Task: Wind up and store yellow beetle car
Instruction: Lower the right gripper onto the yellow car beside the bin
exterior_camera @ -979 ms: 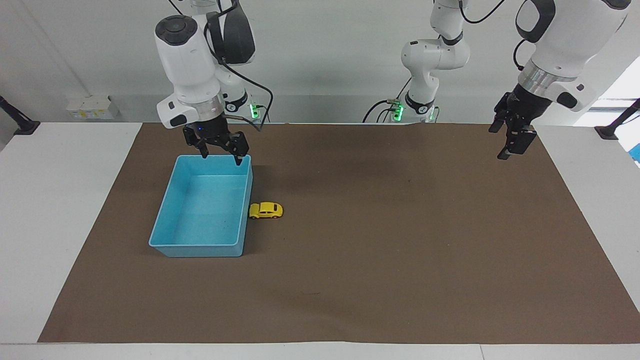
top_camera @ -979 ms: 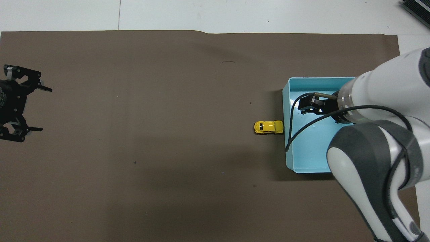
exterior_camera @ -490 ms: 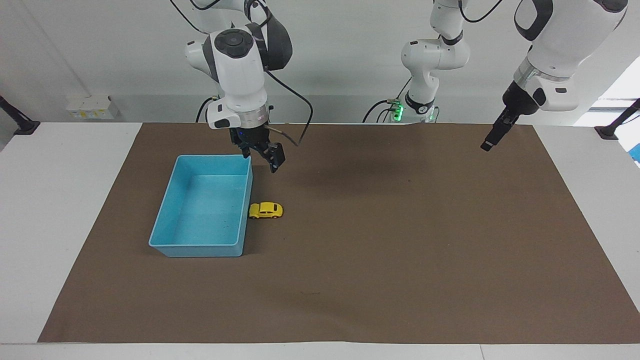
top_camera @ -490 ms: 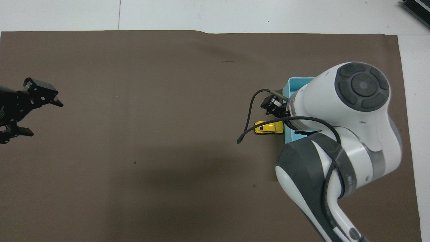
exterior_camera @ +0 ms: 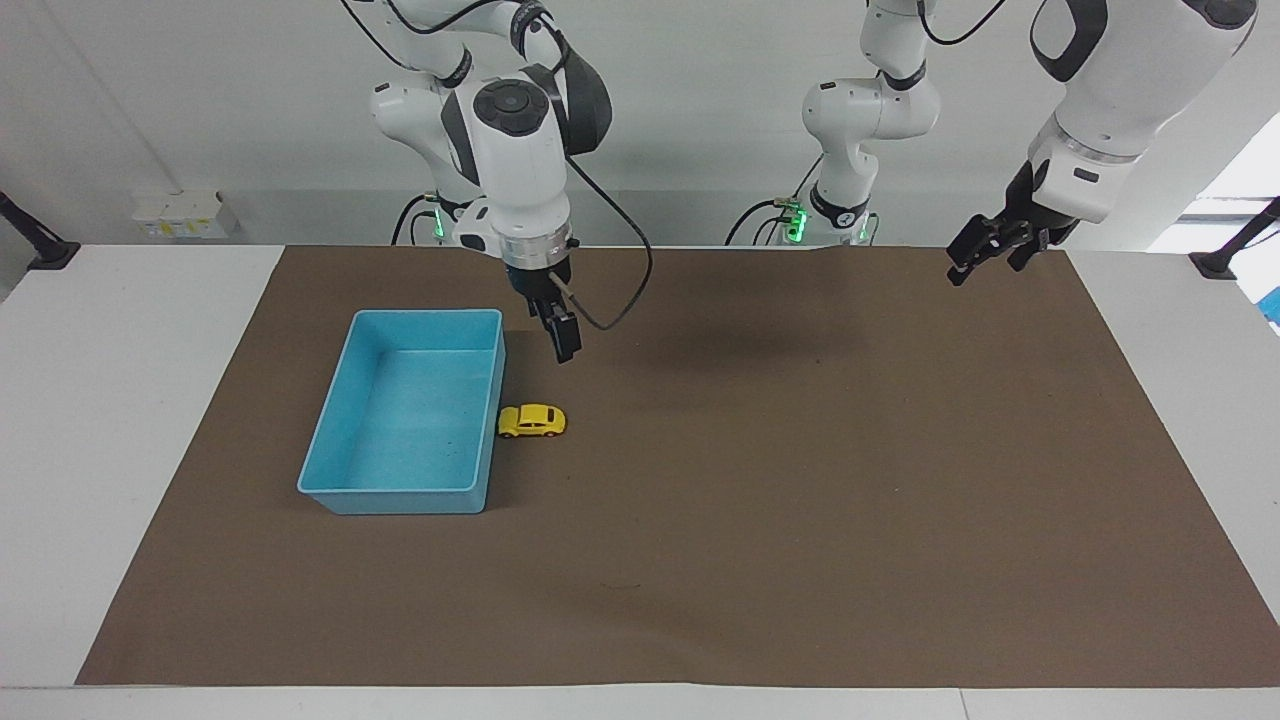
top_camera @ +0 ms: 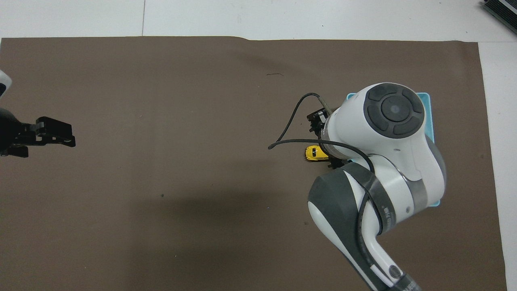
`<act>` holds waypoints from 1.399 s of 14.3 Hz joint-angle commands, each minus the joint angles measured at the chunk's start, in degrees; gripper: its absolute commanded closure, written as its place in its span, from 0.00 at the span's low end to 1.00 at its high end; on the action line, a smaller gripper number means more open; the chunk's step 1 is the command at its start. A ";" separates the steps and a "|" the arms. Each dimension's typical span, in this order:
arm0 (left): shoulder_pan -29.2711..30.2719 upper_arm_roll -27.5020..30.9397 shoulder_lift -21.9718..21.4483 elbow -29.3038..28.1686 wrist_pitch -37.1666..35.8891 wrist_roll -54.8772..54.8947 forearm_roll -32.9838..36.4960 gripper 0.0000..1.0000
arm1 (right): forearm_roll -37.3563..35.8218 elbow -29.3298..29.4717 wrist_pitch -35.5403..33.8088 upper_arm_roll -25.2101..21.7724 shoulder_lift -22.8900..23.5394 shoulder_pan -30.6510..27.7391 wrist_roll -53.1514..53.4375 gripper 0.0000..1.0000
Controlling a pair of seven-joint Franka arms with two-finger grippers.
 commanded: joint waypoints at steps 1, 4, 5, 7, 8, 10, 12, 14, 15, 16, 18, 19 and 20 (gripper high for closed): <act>0.75 -0.43 -0.74 0.35 -1.96 13.77 2.89 0.00 | -5.48 -0.64 2.63 0.09 2.40 0.13 12.34 0.00; 0.66 -0.17 -0.82 1.57 -2.05 16.63 2.29 0.00 | -6.04 -0.73 3.78 0.00 4.95 0.13 18.36 0.00; 0.75 0.00 -0.91 2.71 -3.53 16.72 2.19 0.00 | -6.12 -0.73 4.31 0.00 5.75 0.04 20.20 0.00; 0.58 -0.26 -0.65 7.70 -6.53 16.81 1.93 0.00 | -6.30 -1.77 6.76 -0.09 7.33 0.04 23.37 0.00; 0.14 -0.52 -0.56 8.08 -5.75 16.28 1.67 0.00 | -6.82 -3.52 8.77 -0.09 7.42 -0.30 23.90 0.00; -0.13 -0.87 -0.91 7.91 -5.22 16.10 0.79 0.00 | -9.27 -5.55 11.77 -0.09 9.34 -0.40 25.22 0.00; -0.13 -0.87 -1.09 7.47 -5.57 16.10 0.70 0.00 | -10.08 -6.96 14.84 -0.09 11.02 -0.75 26.45 0.00; 0.13 -0.87 -1.96 6.33 -5.48 16.10 0.70 0.00 | -10.17 -10.72 19.67 -0.17 11.12 -2.05 26.98 0.00; 0.48 -0.79 -2.31 5.54 -5.39 16.45 0.70 0.00 | -10.17 -12.92 21.87 -0.17 10.77 -3.02 26.90 0.00; 0.57 -0.79 -2.49 5.10 -5.31 16.63 0.70 0.00 | -10.17 -14.33 23.37 -0.17 10.68 -3.21 26.90 0.00; 0.22 -0.70 -2.58 3.87 -5.04 16.63 0.70 0.00 | -10.17 -15.58 24.70 -0.17 10.59 -3.30 26.90 0.00; 0.57 -0.79 -2.58 3.78 -5.04 16.28 0.70 0.00 | -10.25 -15.58 24.70 -0.17 10.59 -3.21 26.72 0.00; 0.66 -0.70 -2.58 3.78 -4.95 16.28 0.70 0.00 | -10.34 -15.49 24.70 -0.17 10.59 -3.21 26.46 0.18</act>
